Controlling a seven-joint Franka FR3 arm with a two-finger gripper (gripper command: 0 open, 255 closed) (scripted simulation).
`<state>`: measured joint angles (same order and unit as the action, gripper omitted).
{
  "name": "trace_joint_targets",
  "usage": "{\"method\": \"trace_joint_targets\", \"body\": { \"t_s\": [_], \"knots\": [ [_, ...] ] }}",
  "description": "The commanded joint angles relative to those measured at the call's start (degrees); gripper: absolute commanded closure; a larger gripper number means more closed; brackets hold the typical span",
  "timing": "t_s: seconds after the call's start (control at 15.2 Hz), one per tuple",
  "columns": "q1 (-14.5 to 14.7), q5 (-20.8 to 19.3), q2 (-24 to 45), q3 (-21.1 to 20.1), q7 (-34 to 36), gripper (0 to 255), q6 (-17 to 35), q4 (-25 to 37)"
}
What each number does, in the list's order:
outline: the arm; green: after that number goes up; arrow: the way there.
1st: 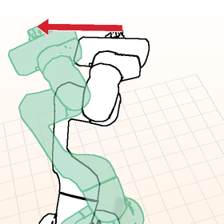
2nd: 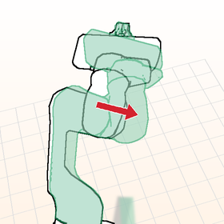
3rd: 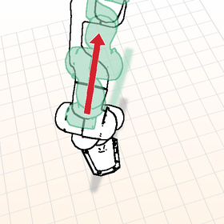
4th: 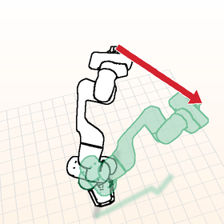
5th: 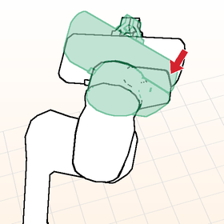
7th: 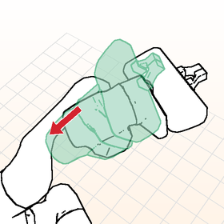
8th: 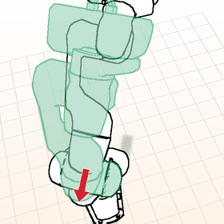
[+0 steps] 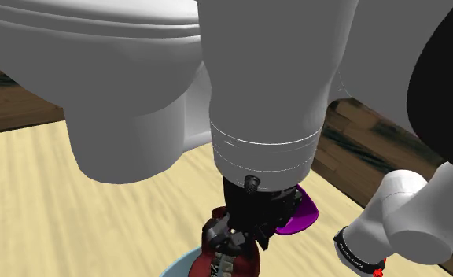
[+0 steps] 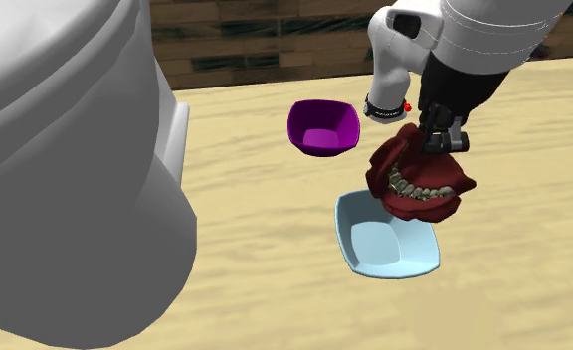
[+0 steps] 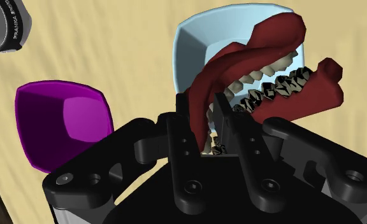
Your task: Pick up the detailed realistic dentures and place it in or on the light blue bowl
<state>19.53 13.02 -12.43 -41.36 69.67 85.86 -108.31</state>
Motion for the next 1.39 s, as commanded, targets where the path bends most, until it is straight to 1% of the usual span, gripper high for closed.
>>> {"method": "trace_joint_targets", "body": {
  "t_s": [0.0,0.66,1.32],
  "knots": [
    [0.38,0.28,0.13,-0.72,1.04,255,0.82,-0.52],
    [0.68,0.47,0.5,-1.62,0.46,255,8.48,-7.87],
    [0.82,-0.1,2.55,-2.94,0.64,255,16.34,-14.01]
  ]
}}
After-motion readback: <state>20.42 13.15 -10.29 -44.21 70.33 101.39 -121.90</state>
